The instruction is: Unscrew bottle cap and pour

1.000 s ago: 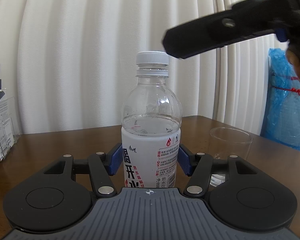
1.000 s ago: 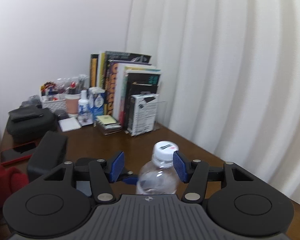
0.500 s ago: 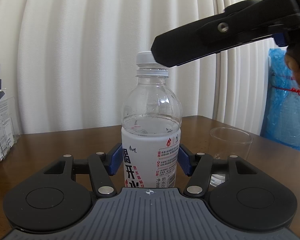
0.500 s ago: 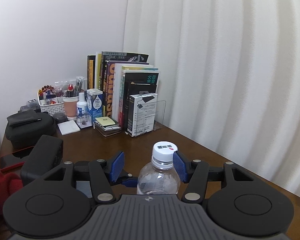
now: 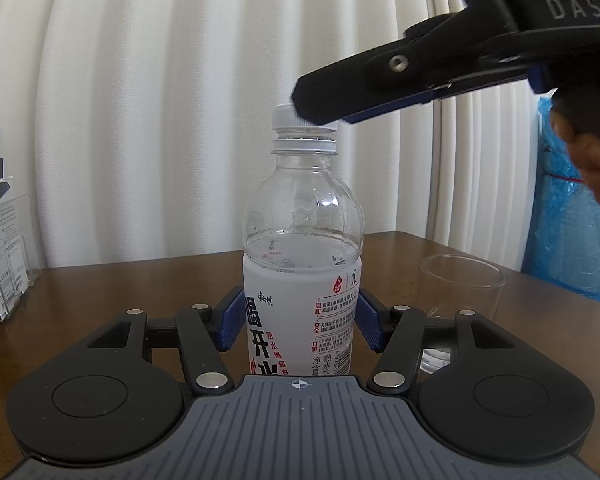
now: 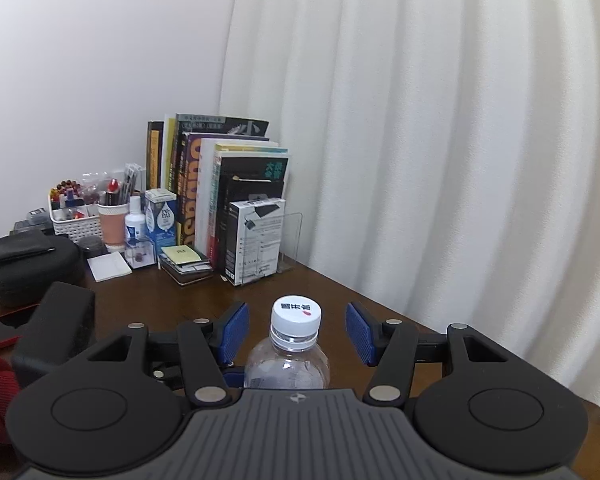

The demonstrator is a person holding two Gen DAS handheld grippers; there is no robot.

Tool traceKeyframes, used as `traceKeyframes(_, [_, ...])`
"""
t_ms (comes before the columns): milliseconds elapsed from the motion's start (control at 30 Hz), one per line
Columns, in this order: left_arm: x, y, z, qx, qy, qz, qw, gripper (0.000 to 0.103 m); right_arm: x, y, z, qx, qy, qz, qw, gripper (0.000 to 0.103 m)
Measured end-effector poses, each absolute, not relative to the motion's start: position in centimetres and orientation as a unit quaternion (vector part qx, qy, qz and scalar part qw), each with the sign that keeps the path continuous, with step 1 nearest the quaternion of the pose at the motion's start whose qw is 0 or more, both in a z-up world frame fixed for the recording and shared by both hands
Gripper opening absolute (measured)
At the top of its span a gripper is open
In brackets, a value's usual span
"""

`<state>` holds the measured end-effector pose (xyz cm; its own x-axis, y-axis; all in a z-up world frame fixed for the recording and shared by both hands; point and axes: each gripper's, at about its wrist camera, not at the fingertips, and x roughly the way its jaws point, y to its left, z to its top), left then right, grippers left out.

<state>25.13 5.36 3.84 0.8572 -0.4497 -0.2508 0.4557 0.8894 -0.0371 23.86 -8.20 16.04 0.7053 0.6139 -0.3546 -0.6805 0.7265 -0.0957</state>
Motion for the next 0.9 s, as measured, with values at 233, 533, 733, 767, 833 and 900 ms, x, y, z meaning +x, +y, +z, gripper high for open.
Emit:
traceKeyframes(233, [25.1, 5.2, 3.9, 0.012, 0.128, -0.234, 0.964, 0.058, 24.0, -8.0, 15.4, -0.088, 0.136, 0.333, 0.929, 0.057])
traceKeyframes(533, [25.0, 5.3, 4.0, 0.011, 0.130, -0.235, 0.963, 0.059, 24.0, -7.6, 14.7, -0.068, 0.125, 0.303, 0.942, 0.062])
traceKeyframes(733, [24.9, 5.3, 4.0, 0.010, 0.130, -0.235, 0.963, 0.060, 23.5, -7.9, 14.5, -0.032, 0.093, 0.324, 0.941, 0.098])
traceKeyframes(767, [24.9, 5.3, 4.0, 0.010, 0.130, -0.235, 0.963, 0.060, 23.5, -7.9, 14.5, -0.032, 0.093, 0.326, 0.940, 0.098])
traceKeyframes(833, [24.9, 5.3, 4.0, 0.010, 0.131, -0.235, 0.963, 0.060, 23.5, -7.8, 14.5, -0.031, 0.092, 0.329, 0.939, 0.098])
traceKeyframes(900, [25.0, 5.2, 4.0, 0.010, 0.131, -0.235, 0.963, 0.060, 23.4, -7.6, 14.4, -0.033, 0.088, 0.321, 0.942, 0.098])
